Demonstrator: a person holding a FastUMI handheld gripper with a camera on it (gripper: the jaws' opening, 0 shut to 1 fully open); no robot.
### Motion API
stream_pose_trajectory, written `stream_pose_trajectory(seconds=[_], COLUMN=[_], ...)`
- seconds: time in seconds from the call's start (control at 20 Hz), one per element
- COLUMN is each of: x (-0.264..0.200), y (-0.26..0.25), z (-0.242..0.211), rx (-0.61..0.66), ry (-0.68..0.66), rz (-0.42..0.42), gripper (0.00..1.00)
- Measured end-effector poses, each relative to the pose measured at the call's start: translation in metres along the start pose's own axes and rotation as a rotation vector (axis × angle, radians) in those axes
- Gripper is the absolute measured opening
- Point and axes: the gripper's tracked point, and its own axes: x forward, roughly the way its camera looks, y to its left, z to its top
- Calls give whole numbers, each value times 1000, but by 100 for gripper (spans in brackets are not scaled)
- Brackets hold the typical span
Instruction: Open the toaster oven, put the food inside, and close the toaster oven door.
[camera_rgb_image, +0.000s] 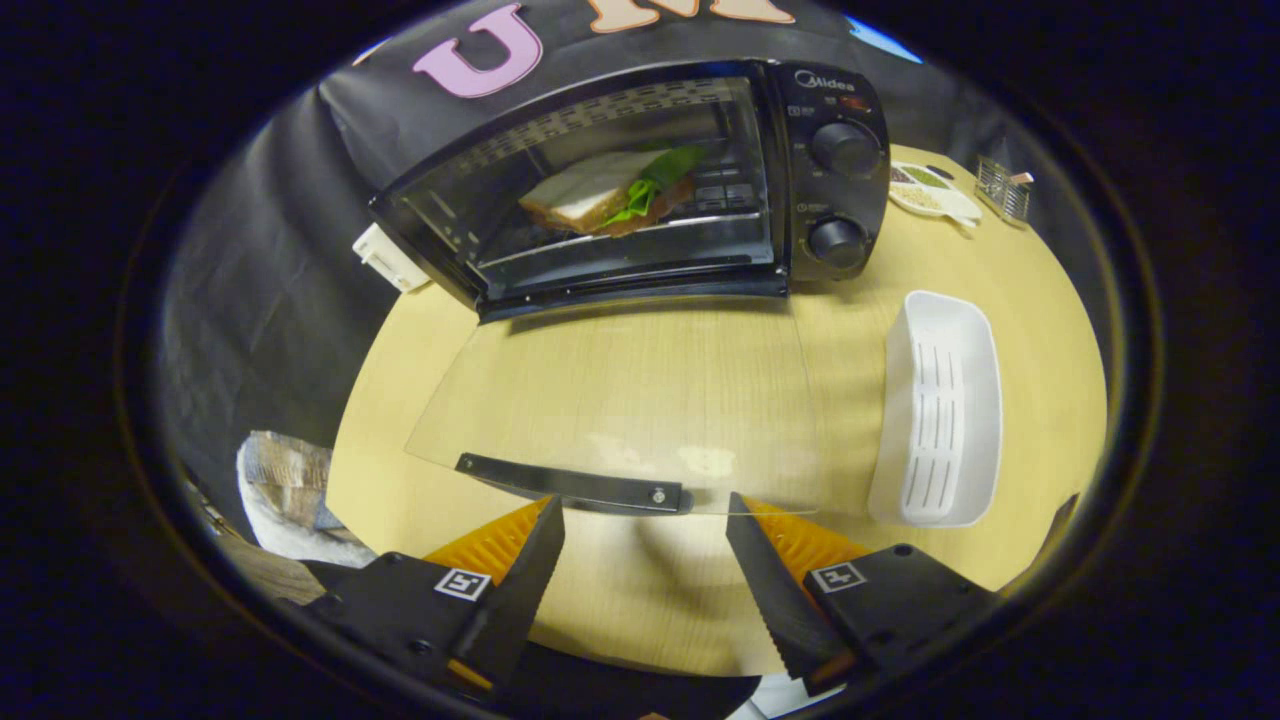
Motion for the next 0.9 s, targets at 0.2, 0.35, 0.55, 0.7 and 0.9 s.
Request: stream_pose_trajectory(seconds=[0.2,0.35,0.55,0.7,0.9], x=[-18,-32,-43,-48,-52], y=[8,14,23,27,30], z=[24,52,82,99,121], rx=[35,20,29,45,61], ry=[-75,-161,-222,-264,-318], rz=[0,-6,7,11,16], gripper=[100,100,100,100,100])
